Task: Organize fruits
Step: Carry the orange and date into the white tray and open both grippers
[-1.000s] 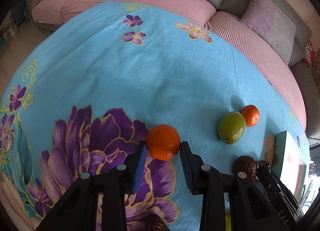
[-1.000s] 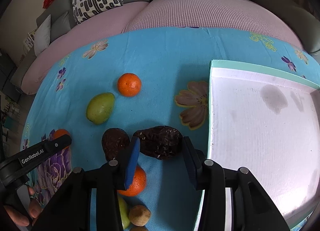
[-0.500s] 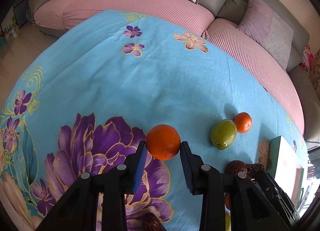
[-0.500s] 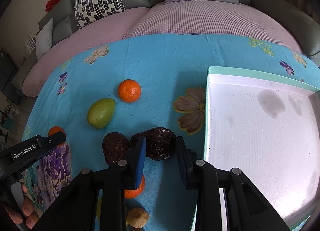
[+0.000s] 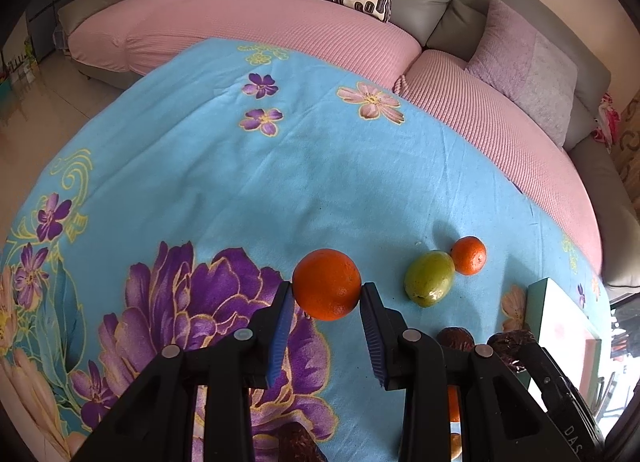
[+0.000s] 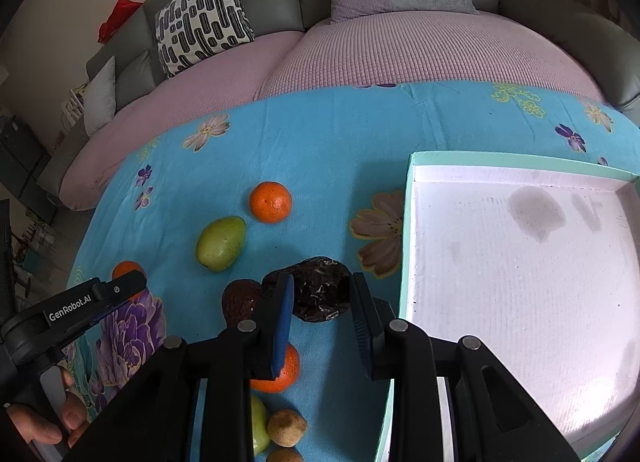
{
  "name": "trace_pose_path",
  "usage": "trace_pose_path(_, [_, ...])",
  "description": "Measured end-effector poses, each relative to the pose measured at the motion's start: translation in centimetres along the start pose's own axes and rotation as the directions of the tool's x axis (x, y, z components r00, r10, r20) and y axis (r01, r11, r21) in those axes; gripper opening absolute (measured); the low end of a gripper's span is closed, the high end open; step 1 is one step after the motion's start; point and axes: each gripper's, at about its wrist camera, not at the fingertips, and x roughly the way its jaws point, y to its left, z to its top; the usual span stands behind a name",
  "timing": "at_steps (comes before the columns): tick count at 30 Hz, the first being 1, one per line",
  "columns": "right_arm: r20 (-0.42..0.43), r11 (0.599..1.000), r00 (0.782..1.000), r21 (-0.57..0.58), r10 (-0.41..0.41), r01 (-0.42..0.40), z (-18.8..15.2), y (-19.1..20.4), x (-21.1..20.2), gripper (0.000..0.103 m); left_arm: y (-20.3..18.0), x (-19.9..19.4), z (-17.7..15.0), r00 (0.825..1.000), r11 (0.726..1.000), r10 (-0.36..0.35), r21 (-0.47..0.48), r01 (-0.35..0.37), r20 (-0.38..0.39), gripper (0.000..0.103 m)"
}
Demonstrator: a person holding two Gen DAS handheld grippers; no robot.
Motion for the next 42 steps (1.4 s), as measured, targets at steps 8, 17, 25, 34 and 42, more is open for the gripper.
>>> trace_pose_path(8, [0.056,1.0,0.998,-0.002,0.017,-0.017,0.4,-0.2,-2.3,0.029,-0.8,-2.5,0.5,0.998,0.999,-0.028,0.026,0.027,0.06,0.036])
trace_pose_path(17, [0.069,0.999,0.997,-0.008,0.032,-0.031,0.4,0.0,-2.9,0.029,-1.9,-3.3,0.3,0.996,0.997,-0.052,0.056,0.048,0.072,0.036])
trace_pose_path(25, [0.099,0.999,0.995,0.021,0.03,-0.032,0.3,-1.3,-4.3,0.029,-4.8,-4.4,-0.4,0.99,0.986,-0.116,0.128,0.105,0.078,0.036])
trace_pose_path(34, [0.184,0.985,0.977,0.157,-0.106,0.077,0.3,-7.6,-8.7,0.029,-12.3,-5.1,-3.7,0.97,0.919,-0.242,0.324,0.225,0.012,0.036])
trace_pose_path(42, [0.196,0.926,0.943,0.322,-0.269,0.197,-0.9,-14.8,-12.1,0.029,-19.7,-4.5,-8.7,0.94,0.789,-0.321,0.516,0.333,-0.115,0.036])
